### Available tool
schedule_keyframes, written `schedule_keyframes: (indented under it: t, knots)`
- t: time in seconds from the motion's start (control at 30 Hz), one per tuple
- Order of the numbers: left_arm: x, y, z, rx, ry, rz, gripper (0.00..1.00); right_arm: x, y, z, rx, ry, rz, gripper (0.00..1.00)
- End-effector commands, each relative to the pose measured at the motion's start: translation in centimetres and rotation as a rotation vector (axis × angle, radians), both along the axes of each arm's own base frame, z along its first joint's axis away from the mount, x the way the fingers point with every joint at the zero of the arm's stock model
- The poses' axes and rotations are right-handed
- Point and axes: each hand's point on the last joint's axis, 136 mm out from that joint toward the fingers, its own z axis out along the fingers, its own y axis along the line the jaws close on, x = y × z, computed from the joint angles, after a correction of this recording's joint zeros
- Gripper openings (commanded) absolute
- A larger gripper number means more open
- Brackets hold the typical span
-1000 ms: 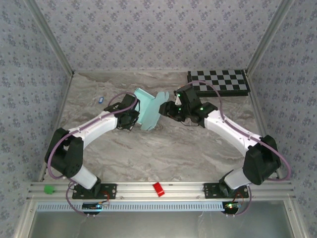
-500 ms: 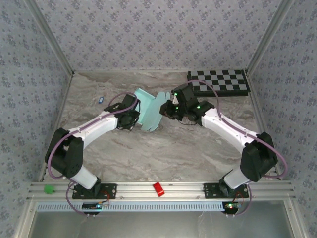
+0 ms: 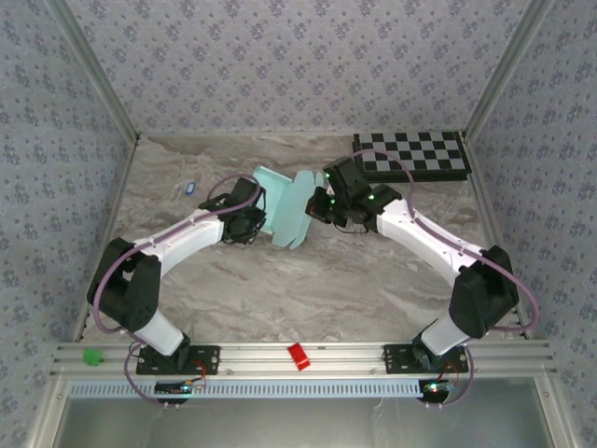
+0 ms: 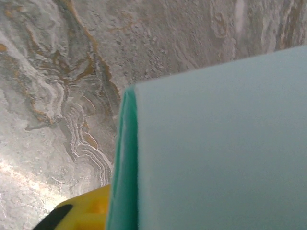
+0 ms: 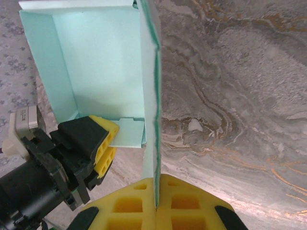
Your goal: Fold the paper box
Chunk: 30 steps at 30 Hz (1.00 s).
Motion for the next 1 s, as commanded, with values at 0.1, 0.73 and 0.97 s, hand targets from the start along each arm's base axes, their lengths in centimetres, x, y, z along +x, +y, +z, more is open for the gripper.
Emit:
schedule_keyframes:
  t: [0.1, 0.73, 0.97]
  knots:
    - [0.0, -1.0, -0.3, -0.001, 0.008, -0.07, 0.51, 0.8, -1.6, -0.3, -0.122, 0.029, -0.054, 0.0]
    - [-0.1, 2.4, 4.8, 0.233, -0.177, -0.239, 0.82, 2.4, -3.6, -0.7, -0.384, 0.063, 0.153, 0.0]
    - [0.4, 3.6, 6.6, 0.39, -0.243, -0.475, 0.82, 1.6, -4.8, 0.5, -0.592, -0.014, 0.408, 0.0]
